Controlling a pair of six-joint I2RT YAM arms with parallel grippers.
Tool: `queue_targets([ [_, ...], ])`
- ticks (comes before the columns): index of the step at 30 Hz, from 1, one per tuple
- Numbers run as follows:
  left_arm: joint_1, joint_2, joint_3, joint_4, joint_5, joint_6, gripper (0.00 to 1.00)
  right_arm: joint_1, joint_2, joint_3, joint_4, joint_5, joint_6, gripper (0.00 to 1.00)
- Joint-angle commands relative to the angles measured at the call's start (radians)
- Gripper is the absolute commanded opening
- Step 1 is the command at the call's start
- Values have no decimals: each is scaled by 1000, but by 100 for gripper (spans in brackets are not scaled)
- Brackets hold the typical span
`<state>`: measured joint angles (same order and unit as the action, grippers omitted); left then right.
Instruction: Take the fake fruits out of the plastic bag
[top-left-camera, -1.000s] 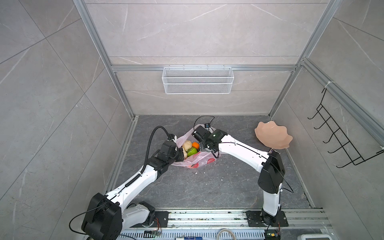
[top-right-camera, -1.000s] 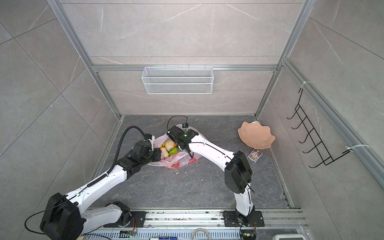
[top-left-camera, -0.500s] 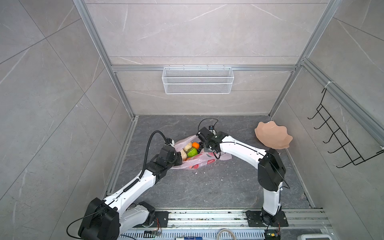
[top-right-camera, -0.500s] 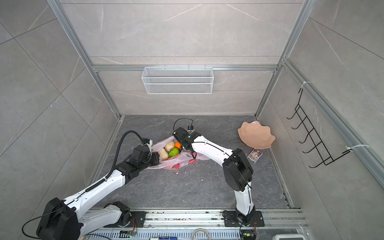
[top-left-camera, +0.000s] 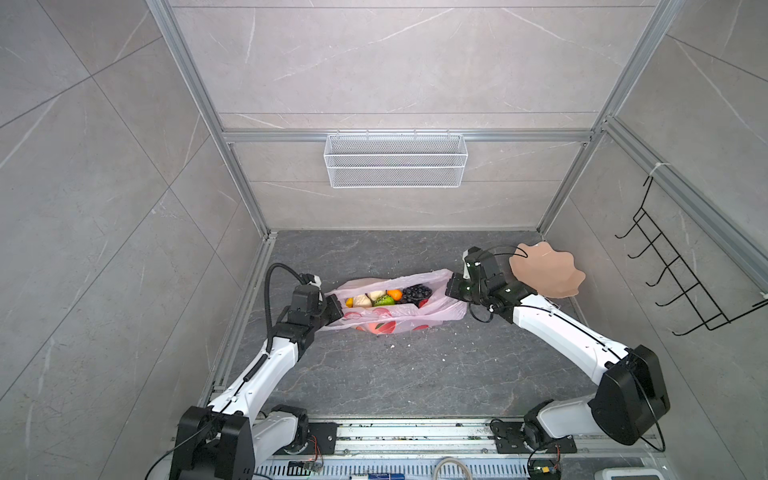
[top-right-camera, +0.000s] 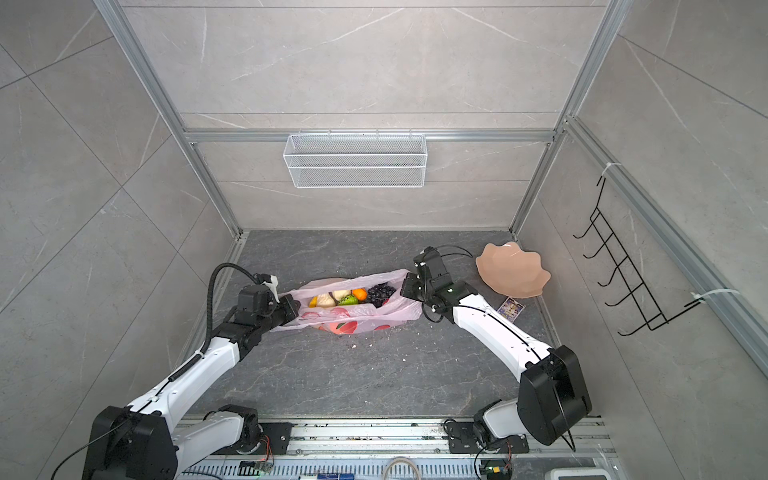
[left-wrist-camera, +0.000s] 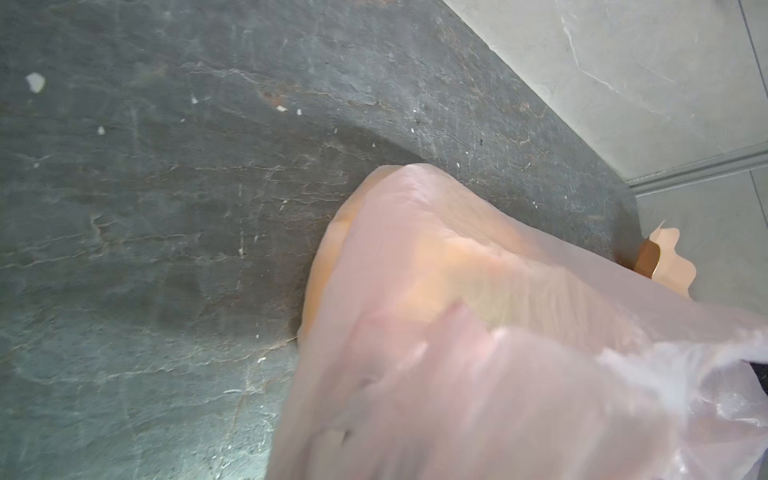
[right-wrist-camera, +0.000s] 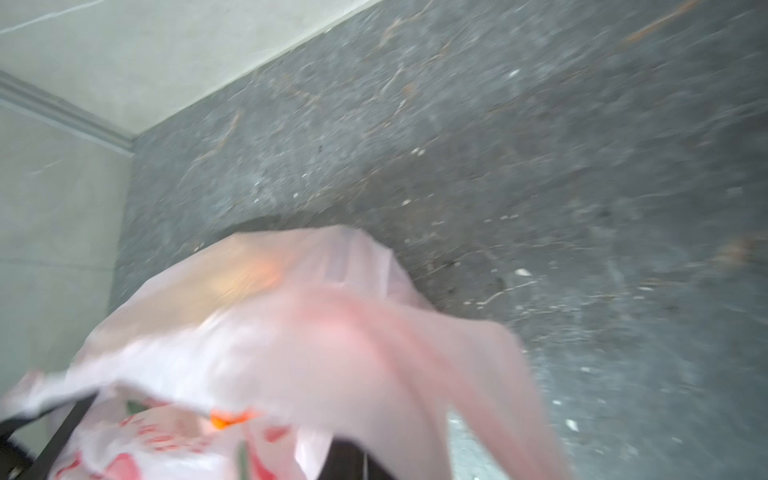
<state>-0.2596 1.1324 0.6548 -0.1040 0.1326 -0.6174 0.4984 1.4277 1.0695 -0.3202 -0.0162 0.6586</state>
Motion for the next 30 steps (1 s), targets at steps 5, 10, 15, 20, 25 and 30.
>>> queue_targets([
  [5, -111, 98, 158, -66, -46, 83, 5, 34, -63, -60, 79, -58, -7, 0],
  [10, -146, 65, 174, -163, -164, 73, 39, 32, -114, -66, 54, -19, -8, 0],
  [15, -225, 18, 212, -284, -332, 58, 59, 55, -132, -75, 57, -18, -13, 0],
  [20, -300, 28, 292, -420, -500, 10, 64, 105, -132, -72, 50, 36, -23, 0],
  [25, -348, 51, 343, -501, -595, -50, 67, 143, -131, -60, 37, 80, -30, 0],
  [30, -377, 73, 369, -560, -632, -129, 72, 170, -138, -44, 18, 132, -32, 0],
])
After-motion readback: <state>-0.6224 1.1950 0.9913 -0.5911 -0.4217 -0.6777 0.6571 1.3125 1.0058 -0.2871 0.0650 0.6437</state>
